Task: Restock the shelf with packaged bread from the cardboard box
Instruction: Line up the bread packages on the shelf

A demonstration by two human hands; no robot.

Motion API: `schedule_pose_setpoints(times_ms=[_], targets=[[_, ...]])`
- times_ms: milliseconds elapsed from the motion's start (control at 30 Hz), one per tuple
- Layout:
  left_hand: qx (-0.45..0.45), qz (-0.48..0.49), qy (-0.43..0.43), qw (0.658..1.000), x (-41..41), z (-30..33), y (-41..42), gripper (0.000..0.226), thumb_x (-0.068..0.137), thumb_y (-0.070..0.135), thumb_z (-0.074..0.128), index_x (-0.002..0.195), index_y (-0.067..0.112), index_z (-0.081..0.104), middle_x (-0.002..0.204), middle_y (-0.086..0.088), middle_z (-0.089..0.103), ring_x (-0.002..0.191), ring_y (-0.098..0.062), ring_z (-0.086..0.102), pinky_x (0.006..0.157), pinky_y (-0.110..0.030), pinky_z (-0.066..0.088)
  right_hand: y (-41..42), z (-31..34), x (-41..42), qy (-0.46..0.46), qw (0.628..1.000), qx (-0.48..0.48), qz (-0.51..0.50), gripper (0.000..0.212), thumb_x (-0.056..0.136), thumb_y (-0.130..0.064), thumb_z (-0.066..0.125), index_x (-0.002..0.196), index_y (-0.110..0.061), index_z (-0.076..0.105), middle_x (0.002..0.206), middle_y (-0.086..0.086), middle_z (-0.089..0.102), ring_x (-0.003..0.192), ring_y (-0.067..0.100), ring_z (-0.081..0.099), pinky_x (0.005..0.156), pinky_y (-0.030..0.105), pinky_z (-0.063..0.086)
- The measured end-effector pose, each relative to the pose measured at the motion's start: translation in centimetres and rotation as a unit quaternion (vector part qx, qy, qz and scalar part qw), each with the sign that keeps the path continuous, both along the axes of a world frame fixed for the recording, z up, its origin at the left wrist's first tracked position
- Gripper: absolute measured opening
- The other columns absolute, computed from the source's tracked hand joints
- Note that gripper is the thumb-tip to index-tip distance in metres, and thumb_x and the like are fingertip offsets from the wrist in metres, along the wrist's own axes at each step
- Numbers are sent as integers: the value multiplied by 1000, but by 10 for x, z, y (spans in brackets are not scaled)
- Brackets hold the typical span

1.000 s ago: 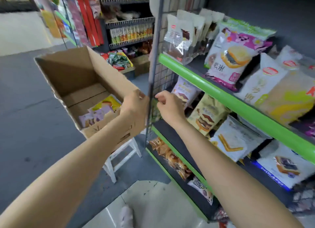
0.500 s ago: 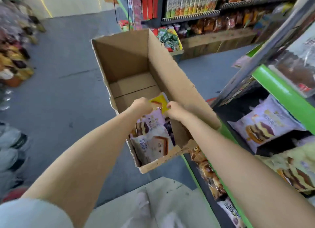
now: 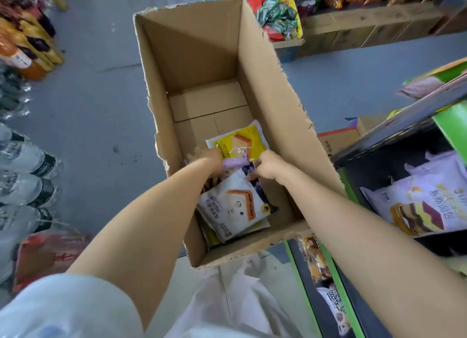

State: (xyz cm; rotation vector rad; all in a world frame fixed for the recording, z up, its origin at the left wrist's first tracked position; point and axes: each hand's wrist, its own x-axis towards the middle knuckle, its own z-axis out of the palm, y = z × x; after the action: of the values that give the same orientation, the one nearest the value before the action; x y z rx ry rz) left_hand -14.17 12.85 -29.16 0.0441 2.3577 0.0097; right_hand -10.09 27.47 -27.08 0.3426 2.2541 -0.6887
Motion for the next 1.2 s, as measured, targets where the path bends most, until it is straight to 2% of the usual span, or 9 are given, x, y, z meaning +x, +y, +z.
schedule_pose_setpoints(times_ms=[67,167,300,367,467,567,733,1000,1200], targets=[[3,-6,15,1000,-2,-6,-1,37,84,34,60,117,17,57,127,-14,50,121,-37,42,99,-49,41,-1,6,-3,50,997,-52,-28,35,82,-16,71,59,-11,46,67,6,46,65,20,42,53,28,26],[38,-26,7,999,1,-1,-3,24,94,25,43,115,15,49,127,-18,51,115,-36,49,94,-44,43,-12,18,-7,135,981,-129,-50,19,95,-18,51,88,-1,56,91,19,59,84,25,49,64,30,29],[71,-8,31,997,5,17,-5,39,96,28,43,128,6,45,130,-19,53,115,-36,54,90,-38,45,-14,29,-1,175,981,-72,-34,22,102,-21,30,84,-11,32,77,4,42,83,26,41,57,32,15],[87,-1,25,996,10,26,-5,53,97,34,45,137,0,38,132,-20,53,117,-36,54,88,-36,46,-13,33,5,221,974,-42,-22,15,102,-21,29,92,-10,30,92,14,50,89,33,49,63,32,26],[94,-58,-1,994,25,39,-7,29,95,32,47,94,5,59,105,-18,66,93,-32,61,78,-34,48,-15,37,19,275,961,-8,-7,14,101,-20,30,101,-8,36,107,21,59,98,39,55,75,41,45],[74,-113,32,990,39,60,-7,34,91,23,49,61,8,48,79,-14,64,84,-32,59,79,-35,51,-18,46,30,297,954,41,-9,12,102,-21,30,100,-10,35,97,18,58,87,37,54,59,36,34],[130,-78,147,977,43,86,-14,43,91,33,53,118,0,54,125,-21,43,110,-39,54,84,-35,44,-18,69,46,362,922,114,-73,25,103,-24,28,116,-6,41,101,20,60,93,37,57,63,33,29],[297,-36,340,891,43,133,-19,50,94,24,40,141,24,26,103,-17,48,89,-42,57,71,-43,46,-13,120,65,448,872,60,-186,24,102,-25,33,108,-6,46,108,20,61,100,41,54,67,36,30],[421,-152,312,838,60,168,-4,36,93,11,35,110,18,66,111,-11,46,111,-29,50,90,-36,44,-3,151,100,555,790,35,-260,20,101,-26,36,85,-15,32,65,-4,42,73,30,48,59,36,24]])
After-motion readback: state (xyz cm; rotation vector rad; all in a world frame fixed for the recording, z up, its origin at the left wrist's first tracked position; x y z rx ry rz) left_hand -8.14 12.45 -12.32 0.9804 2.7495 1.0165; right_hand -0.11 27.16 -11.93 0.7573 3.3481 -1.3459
